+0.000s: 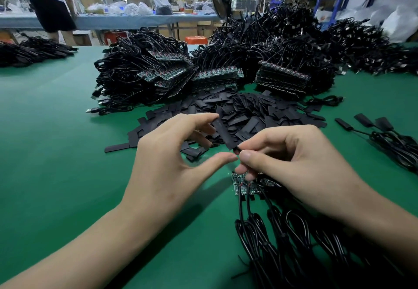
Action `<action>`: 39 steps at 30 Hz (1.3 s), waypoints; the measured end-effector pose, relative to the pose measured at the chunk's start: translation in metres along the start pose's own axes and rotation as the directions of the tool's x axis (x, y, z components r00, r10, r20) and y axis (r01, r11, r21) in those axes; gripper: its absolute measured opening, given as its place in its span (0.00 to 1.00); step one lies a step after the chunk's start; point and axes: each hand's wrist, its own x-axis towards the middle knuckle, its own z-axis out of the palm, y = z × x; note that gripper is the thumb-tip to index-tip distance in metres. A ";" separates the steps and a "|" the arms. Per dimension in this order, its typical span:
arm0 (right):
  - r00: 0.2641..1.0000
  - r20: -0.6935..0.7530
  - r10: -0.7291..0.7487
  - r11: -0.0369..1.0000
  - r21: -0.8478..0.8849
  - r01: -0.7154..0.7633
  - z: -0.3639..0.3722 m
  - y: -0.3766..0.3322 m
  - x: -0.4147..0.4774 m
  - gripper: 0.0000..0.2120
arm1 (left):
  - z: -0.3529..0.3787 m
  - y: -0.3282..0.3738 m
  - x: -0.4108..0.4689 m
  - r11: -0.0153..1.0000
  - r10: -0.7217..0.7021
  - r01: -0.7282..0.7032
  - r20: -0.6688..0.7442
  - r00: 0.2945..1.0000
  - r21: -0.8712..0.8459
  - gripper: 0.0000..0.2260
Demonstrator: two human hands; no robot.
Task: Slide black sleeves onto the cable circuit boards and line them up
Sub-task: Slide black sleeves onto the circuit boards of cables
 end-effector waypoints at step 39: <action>0.896 -0.442 0.045 0.536 -0.746 -0.395 -0.148 0.039 0.035 0.06 | 0.013 -0.008 -0.009 0.971 -0.088 -0.041 0.510 0.855 0.237 0.34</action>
